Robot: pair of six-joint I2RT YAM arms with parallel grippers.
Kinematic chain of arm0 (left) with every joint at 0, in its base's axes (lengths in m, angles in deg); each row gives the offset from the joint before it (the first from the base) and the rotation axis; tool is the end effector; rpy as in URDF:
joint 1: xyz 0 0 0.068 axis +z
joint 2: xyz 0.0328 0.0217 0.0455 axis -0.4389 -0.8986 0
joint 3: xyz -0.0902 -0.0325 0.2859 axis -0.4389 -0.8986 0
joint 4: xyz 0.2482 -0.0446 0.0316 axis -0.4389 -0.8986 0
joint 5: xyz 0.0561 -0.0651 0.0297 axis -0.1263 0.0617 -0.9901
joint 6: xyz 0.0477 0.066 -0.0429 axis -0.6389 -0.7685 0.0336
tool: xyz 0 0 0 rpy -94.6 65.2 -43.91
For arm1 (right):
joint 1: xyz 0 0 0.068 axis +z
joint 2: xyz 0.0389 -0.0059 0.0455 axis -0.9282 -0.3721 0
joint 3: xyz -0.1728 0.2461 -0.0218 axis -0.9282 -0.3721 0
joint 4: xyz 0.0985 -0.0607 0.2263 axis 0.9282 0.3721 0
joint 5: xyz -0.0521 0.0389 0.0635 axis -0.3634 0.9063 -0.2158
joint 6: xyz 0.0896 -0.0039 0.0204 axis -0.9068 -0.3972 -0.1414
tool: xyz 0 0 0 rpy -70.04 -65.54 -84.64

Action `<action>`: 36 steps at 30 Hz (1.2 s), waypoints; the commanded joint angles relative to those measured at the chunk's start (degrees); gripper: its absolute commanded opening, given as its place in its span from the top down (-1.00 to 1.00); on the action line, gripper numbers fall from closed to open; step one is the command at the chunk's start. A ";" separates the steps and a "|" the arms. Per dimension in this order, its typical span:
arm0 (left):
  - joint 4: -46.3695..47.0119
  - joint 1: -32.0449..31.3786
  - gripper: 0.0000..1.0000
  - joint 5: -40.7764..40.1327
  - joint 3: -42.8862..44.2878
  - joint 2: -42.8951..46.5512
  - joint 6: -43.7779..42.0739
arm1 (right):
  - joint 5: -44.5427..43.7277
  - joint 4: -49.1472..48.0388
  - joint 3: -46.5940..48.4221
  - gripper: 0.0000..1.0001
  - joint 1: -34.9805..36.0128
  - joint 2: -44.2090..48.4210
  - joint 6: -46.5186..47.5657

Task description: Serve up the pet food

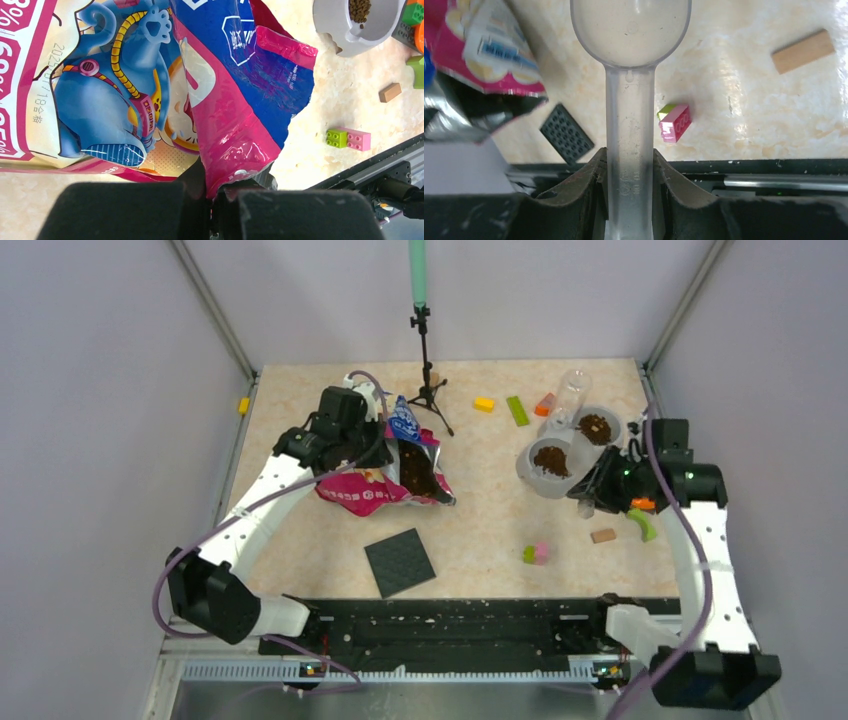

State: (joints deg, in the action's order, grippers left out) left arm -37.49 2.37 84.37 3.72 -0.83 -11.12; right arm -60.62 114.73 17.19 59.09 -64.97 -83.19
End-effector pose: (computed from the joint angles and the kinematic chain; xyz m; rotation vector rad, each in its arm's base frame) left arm 0.2816 -0.1362 0.3385 0.1202 2.3709 -0.5559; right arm 0.1842 0.0007 0.3218 0.7318 2.5265 0.6021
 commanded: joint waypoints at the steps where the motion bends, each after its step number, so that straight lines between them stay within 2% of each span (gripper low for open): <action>1: 4.98 1.36 1.00 -4.03 3.81 0.46 -1.33 | -6.97 -5.21 0.03 1.00 15.07 7.73 2.59; 6: 3.95 1.97 1.00 -3.65 3.32 2.21 -3.05 | -17.79 -11.72 -4.62 1.00 40.59 10.06 -2.35; 8: 2.77 2.11 1.00 -4.33 3.13 2.56 -3.57 | -22.20 -13.14 -4.03 1.00 50.18 6.77 -3.42; 11: 2.14 2.45 1.00 -5.48 2.30 2.91 -3.50 | -24.37 -11.54 0.35 1.00 58.98 -2.40 0.09; 14: 2.83 2.87 1.00 -4.88 1.66 2.80 -2.30 | -22.58 -7.16 6.77 1.00 61.15 -8.81 5.29; 23: 3.23 3.11 1.00 -3.72 -0.16 3.57 -2.64 | -13.38 -7.69 16.82 1.00 61.50 -16.80 10.62; 30: 4.48 3.09 1.00 -1.22 -1.35 4.86 -3.61 | -15.41 -3.61 22.48 1.00 62.25 -25.55 11.87; 36: 5.51 3.11 1.00 2.66 -2.92 5.89 -3.55 | -17.04 -4.21 25.41 1.00 61.87 -32.30 8.97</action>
State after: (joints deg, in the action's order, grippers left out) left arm -37.27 4.38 85.90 0.98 1.49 -13.26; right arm -75.79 110.03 37.21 120.56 -94.04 -72.90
